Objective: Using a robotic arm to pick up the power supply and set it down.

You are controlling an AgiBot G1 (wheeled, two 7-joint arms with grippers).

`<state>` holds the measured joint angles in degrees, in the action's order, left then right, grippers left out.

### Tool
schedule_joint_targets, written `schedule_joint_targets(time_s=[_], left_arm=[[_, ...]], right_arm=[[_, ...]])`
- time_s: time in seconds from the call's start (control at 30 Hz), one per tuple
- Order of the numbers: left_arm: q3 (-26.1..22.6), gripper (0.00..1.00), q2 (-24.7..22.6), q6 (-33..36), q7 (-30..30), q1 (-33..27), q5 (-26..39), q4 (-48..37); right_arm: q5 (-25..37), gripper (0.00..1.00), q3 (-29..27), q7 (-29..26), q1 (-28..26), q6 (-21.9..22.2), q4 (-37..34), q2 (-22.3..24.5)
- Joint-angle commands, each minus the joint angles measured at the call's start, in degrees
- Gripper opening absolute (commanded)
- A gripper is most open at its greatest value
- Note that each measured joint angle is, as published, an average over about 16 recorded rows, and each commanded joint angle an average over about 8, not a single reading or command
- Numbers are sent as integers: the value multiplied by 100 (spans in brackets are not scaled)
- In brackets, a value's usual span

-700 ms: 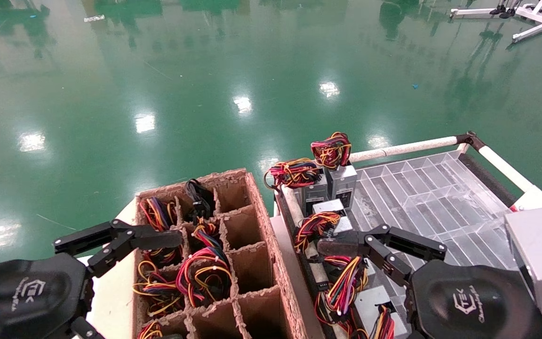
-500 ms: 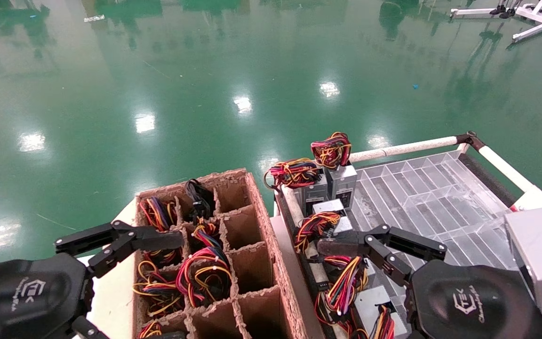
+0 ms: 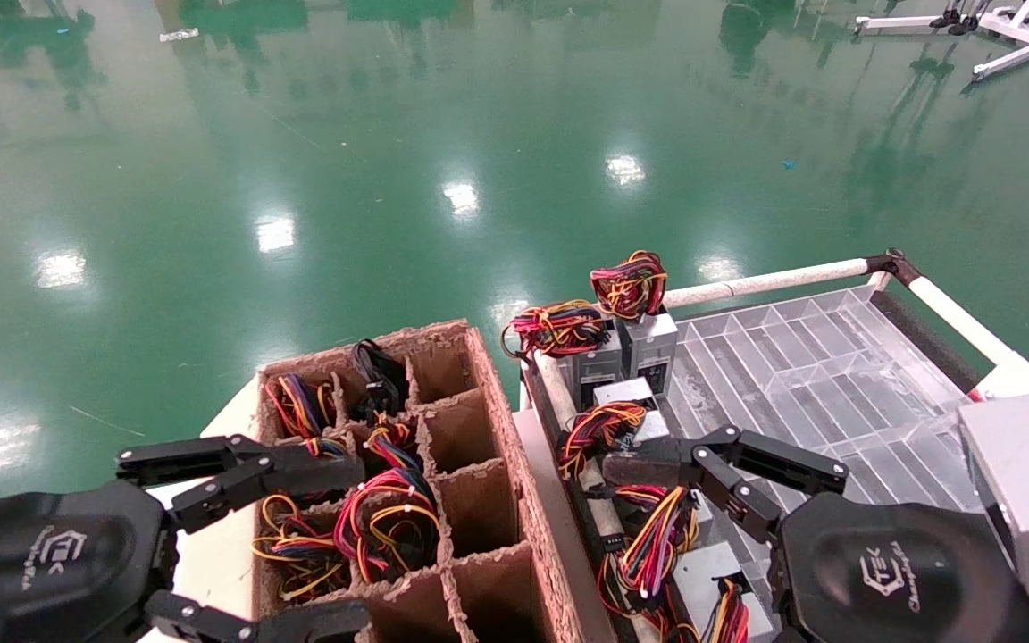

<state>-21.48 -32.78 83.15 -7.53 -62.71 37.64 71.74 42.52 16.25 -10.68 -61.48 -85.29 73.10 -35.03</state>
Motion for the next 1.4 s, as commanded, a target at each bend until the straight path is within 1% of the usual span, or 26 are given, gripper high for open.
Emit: schedule_joint_targets(time_s=[0.03, 0.2, 0.33, 0.57, 0.83, 0.87, 0.9, 0.93, 1.0, 1.03, 1.07, 1.1, 1.13, 1.17, 1.2, 1.27, 1.3, 1.33, 1.37, 1.4], left_arm=[[0, 0, 0, 0, 0, 0, 0, 0], [0, 0, 0, 0, 0, 0, 0, 0], [0, 0, 0, 0, 0, 0, 0, 0], [0, 0, 0, 0, 0, 0, 0, 0], [-1, 0, 0, 0, 0, 0, 0, -1], [-1, 0, 0, 0, 0, 0, 0, -1], [-1, 0, 0, 0, 0, 0, 0, -1], [-1, 0, 0, 0, 0, 0, 0, -1], [-1, 0, 0, 0, 0, 0, 0, -1], [-1, 2, 0, 0, 0, 0, 0, -1], [-1, 8, 0, 0, 0, 0, 0, -1], [-1, 18, 0, 0, 0, 0, 0, -1], [-1, 30, 0, 0, 0, -1, 0, -1], [-1, 42, 0, 0, 0, -1, 0, -1], [-1, 55, 0, 0, 0, -1, 0, -1], [-1, 80, 0, 0, 1, -1, 0, -1], [-1, 90, 0, 0, 1, -1, 0, -1], [-1, 97, 0, 0, 1, -1, 0, -1], [-1, 100, 0, 0, 1, -1, 0, -1], [-1, 100, 0, 0, 1, -1, 0, -1]], right_arm=[[-14, 100, -7, -3, 1, -10, 11, 10], [250, 100, 105, 12, 3, 133, -173, -68], [632, 100, 332, -9, -145, 253, -407, -330], [1590, 100, 892, 76, -735, 472, -1031, -1115], [2595, 100, 1444, 570, -1455, 779, -2169, -2177], [2685, 95, 1501, 652, -1543, 799, -2339, -2315], [2775, 86, 1557, 742, -1631, 821, -2511, -2451], [2856, 75, 1606, 835, -1715, 842, -2678, -2579], [2980, 50, 1685, 1034, -1868, 885, -3027, -2839], [3025, 37, 1713, 1135, -1933, 911, -3195, -2956], [3071, 25, 1739, 1245, -1995, 943, -3363, -3071], [3114, 12, 1764, 1354, -2052, 978, -3527, -3184], [3151, 5, 1785, 1457, -2102, 1013, -3679, -3288], [3181, 2, 1802, 1558, -2148, 1046, -3831, -3389], [3209, 0, 1817, 1657, -2192, 1079, -3978, -3486], [3259, 0, 1843, 1837, -2272, 1144, -4244, -3648], [3286, 0, 1857, 1922, -2312, 1177, -4368, -3722], [3305, 0, 1866, 1997, -2347, 1204, -4481, -3787], [3321, 0, 1875, 2070, -2382, 1231, -4590, -3847], [3337, 0, 1882, 2141, -2414, 1258, -4695, -3902]])
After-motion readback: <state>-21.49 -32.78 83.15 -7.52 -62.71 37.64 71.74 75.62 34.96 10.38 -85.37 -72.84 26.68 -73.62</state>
